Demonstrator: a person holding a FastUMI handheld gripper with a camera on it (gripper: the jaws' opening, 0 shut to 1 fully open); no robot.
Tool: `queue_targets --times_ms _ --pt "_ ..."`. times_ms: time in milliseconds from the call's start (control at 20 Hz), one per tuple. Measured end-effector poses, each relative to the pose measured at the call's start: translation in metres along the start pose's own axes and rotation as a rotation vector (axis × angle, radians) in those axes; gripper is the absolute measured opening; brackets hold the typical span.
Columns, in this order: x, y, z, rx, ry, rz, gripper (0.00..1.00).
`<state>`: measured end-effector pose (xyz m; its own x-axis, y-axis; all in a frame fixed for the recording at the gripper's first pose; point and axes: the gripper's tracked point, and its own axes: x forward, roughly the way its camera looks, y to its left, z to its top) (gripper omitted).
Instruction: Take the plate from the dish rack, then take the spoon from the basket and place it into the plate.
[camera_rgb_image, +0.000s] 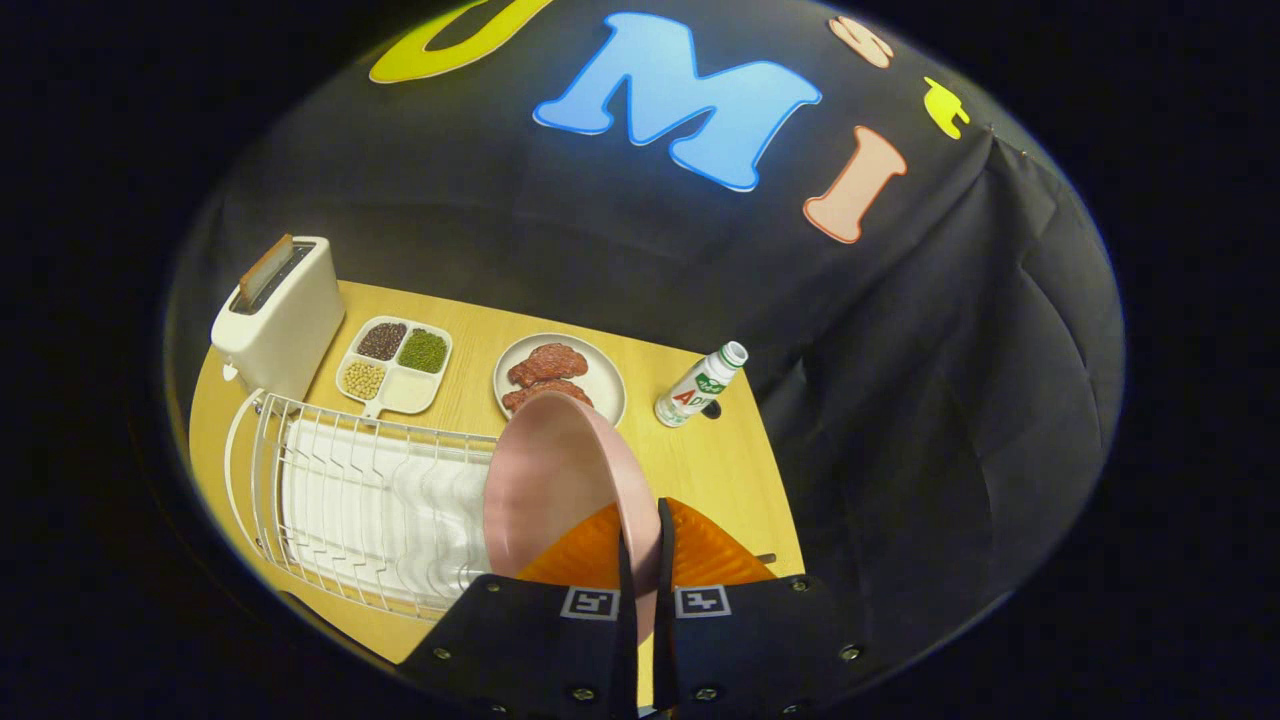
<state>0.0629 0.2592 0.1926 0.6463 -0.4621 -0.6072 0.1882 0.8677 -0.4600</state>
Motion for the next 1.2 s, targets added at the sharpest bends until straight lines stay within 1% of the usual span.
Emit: queue_targets --times_ms 150,400,500,650,800,1000,1200 --pt "-0.018 -0.033 -0.009 0.043 -0.013 0.021 0.06" --pt "-0.039 -0.066 -0.045 0.084 -0.01 0.109 0.06" --pt "-0.044 -0.066 -0.066 0.081 -0.006 0.166 0.06" --pt "-0.048 -0.064 -0.101 0.058 0.005 0.231 0.06" --pt "-0.047 -0.05 -0.142 0.063 0.034 0.311 0.06" --pt "-0.032 -0.043 -0.193 0.027 0.094 0.337 0.06" --pt "-0.022 -0.021 -0.228 0.054 0.136 0.432 0.06"
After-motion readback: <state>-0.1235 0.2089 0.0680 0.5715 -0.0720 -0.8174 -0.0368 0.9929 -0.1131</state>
